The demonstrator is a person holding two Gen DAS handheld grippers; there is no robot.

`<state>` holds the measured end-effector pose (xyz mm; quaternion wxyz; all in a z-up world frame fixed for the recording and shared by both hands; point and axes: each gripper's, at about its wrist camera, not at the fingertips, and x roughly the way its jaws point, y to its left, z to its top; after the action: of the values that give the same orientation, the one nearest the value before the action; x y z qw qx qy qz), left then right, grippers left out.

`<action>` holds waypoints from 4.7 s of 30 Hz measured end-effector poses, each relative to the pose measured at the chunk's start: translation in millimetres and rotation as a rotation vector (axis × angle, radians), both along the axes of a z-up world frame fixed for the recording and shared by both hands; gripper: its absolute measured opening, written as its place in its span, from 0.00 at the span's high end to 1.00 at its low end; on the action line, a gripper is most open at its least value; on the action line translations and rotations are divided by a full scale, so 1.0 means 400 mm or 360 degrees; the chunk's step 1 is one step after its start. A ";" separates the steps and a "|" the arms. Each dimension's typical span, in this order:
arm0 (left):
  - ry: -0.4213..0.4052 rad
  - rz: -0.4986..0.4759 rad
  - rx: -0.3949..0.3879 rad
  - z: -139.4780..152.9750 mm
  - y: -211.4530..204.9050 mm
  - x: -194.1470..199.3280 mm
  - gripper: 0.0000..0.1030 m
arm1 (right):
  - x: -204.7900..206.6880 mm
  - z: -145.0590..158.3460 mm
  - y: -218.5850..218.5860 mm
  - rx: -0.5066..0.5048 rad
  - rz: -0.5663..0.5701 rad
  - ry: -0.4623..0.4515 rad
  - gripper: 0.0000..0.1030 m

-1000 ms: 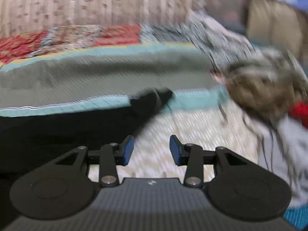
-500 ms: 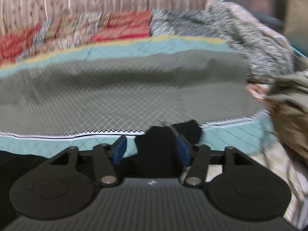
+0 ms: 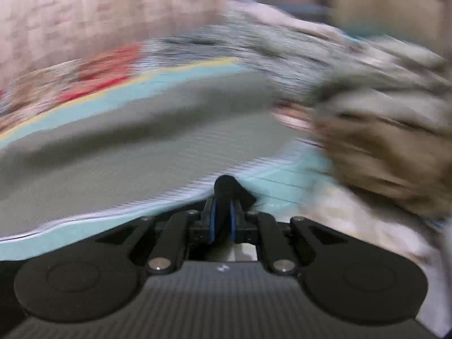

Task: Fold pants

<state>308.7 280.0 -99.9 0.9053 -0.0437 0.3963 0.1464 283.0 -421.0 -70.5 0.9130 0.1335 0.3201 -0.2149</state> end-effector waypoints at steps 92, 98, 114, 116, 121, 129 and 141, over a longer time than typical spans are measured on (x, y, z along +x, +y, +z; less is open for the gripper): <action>0.0195 -0.1197 -0.0649 0.175 -0.141 -0.910 0.98 | -0.676 -0.015 0.360 0.0452 0.0856 0.0151 0.57; 0.0438 -0.1989 -0.0520 0.226 -0.294 -1.137 0.93 | -0.642 -0.057 0.398 0.0536 0.1082 0.0316 0.55; 0.0250 -0.0756 0.0275 0.083 -0.124 -0.824 0.50 | -0.616 -0.044 0.580 -0.0010 0.1521 0.0343 0.53; 0.0323 -0.0786 0.0276 0.041 -0.108 -0.797 0.58 | -0.599 -0.053 0.611 -0.0077 0.1581 0.0354 0.53; 0.0350 -0.0876 0.0014 0.080 -0.084 -0.822 0.95 | -0.588 -0.063 0.690 -0.0279 0.1710 0.0396 0.92; 0.0400 -0.1615 -0.0510 0.135 -0.208 -1.052 0.93 | -0.707 -0.024 0.636 -0.0172 0.1950 0.0648 0.98; -0.0096 -0.1303 -0.0572 0.297 -0.085 -0.937 0.46 | -0.641 0.063 0.487 0.0120 0.1440 0.0339 0.34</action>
<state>-66.2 245.9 18.8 0.8778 -0.0442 0.3736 -0.2965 26.6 -226.2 -45.4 0.8716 -0.0093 0.4455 0.2043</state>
